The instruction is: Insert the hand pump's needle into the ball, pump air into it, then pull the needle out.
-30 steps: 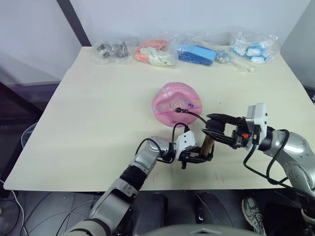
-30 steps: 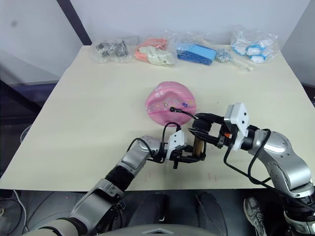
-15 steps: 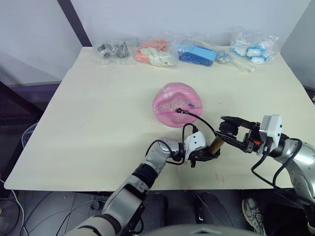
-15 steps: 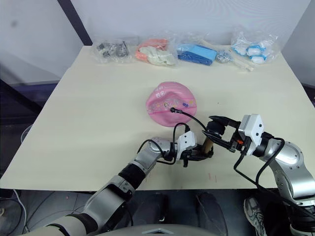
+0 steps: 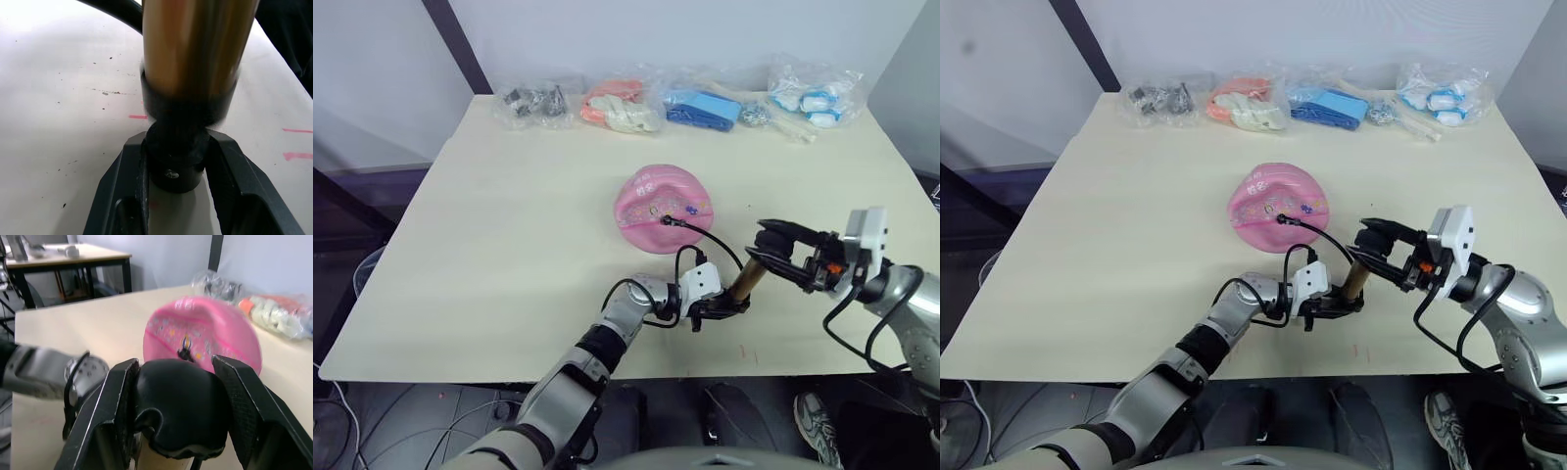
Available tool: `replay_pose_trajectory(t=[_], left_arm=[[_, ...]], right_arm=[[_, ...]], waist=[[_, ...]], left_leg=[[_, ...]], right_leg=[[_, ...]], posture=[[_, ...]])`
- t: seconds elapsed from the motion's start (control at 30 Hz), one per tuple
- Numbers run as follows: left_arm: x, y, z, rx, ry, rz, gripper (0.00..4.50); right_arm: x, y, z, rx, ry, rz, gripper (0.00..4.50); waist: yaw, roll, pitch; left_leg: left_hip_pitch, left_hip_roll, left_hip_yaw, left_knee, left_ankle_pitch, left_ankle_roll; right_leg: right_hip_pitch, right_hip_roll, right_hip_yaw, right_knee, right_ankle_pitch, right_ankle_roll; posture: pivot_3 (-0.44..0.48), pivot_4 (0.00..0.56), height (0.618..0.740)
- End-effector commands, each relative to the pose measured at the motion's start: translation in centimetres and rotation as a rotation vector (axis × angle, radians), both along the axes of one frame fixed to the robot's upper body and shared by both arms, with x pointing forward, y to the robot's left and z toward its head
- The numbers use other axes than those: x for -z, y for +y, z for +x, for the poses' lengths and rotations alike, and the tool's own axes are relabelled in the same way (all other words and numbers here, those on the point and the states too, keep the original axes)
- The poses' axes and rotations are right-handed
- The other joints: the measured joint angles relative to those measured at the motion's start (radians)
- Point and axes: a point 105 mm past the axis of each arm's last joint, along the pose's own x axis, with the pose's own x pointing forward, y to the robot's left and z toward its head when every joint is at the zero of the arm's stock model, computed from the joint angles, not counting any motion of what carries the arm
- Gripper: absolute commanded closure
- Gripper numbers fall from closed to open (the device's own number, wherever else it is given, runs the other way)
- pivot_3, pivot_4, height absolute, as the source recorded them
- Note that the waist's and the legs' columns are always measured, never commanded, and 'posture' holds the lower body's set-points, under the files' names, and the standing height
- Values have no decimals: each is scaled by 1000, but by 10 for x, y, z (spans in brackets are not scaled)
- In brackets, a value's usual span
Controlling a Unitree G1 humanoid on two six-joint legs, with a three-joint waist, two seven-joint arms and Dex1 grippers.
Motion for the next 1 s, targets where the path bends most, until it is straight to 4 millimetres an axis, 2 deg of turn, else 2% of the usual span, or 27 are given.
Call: replay_pose_trajectory(t=[0.03,0.17,0.33,0.43,1.0], left_arm=[[25,23,8,-96,39,109,3371],[26,23,6,-91,55,105,3371],[28,25,7,-100,63,107,3371],[28,25,6,-99,64,107,3371],[32,28,8,-119,69,123,3371]], right_arm=[[-33,4,-11,-49,-107,10,2540],[-48,-3,-11,-30,-137,-10,2540],[-65,-6,-14,-34,-75,12,2540],[-82,-6,-16,-53,-48,80,2540],[-113,-16,-16,-36,-30,100,2540]], waist=[[0,0,0],[0,-1,0],[0,-1,0],[-1,-1,-1],[0,-1,-1]], left_leg=[[0,0,0,0,0,0],[0,0,0,0,0,0],[0,0,0,0,0,0],[0,0,0,0,0,0],[0,0,1,0,0,1]], right_leg=[[0,0,0,0,0,0],[0,0,0,0,0,0],[0,0,0,0,0,0],[0,0,1,0,0,0],[0,0,0,0,0,0]], posture=[[0,150,740],[0,150,740],[0,150,740],[0,150,740],[0,150,740]])
